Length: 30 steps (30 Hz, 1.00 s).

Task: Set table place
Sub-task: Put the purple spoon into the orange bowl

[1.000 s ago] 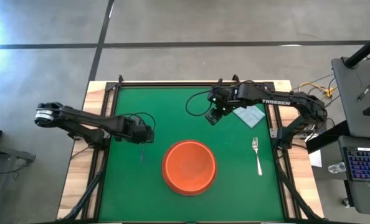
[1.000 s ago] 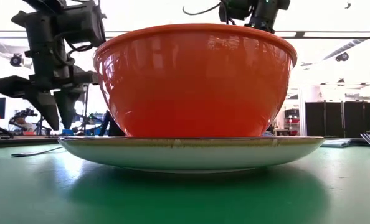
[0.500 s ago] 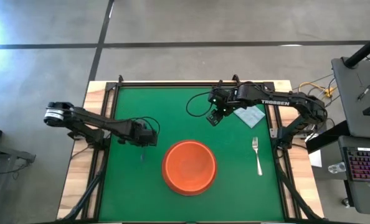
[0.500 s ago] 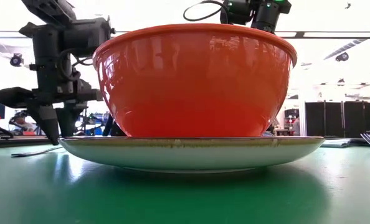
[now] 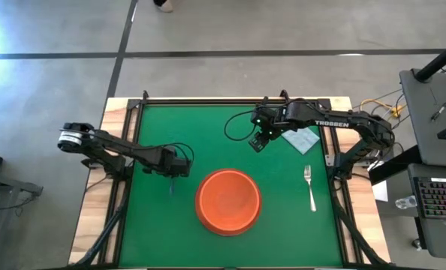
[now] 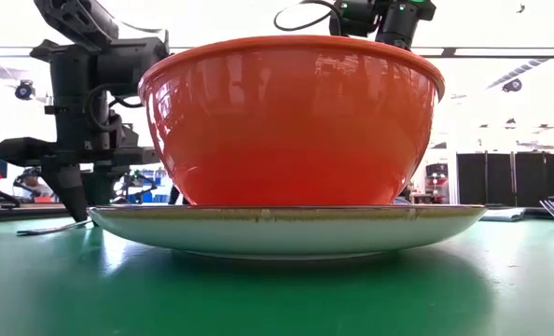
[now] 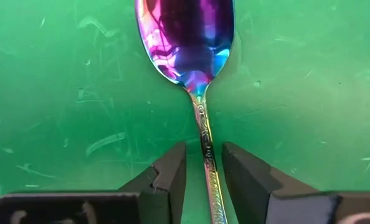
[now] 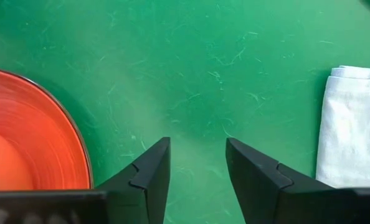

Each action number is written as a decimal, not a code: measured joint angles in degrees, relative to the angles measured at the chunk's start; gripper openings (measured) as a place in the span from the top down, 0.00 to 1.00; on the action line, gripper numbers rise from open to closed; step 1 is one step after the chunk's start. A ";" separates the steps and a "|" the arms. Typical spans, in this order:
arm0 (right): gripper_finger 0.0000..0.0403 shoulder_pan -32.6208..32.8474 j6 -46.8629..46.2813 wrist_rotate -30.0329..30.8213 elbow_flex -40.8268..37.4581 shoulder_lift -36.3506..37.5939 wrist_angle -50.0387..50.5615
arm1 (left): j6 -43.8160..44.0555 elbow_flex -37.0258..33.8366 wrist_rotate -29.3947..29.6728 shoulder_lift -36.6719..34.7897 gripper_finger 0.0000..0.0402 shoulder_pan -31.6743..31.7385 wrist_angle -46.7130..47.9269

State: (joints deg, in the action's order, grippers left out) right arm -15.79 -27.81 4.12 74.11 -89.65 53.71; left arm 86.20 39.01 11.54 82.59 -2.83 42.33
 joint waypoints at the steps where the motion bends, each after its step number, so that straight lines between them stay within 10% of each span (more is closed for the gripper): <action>1: 0.64 0.00 0.00 0.00 0.02 0.00 0.02 | -0.02 -0.02 0.29 -0.18 0.80 0.00 -0.10; 8: 0.66 0.00 -0.12 0.00 0.02 0.00 0.00 | -1.25 -0.18 3.87 -0.39 0.98 0.13 -0.14; 30: 0.71 0.00 -4.93 -1.55 0.41 7.24 -0.08 | -23.84 10.30 -3.32 -8.29 1.00 0.11 6.76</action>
State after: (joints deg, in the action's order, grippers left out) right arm -15.79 -32.74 2.57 74.52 -82.40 53.63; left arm 62.35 49.32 8.22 74.29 -2.72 49.10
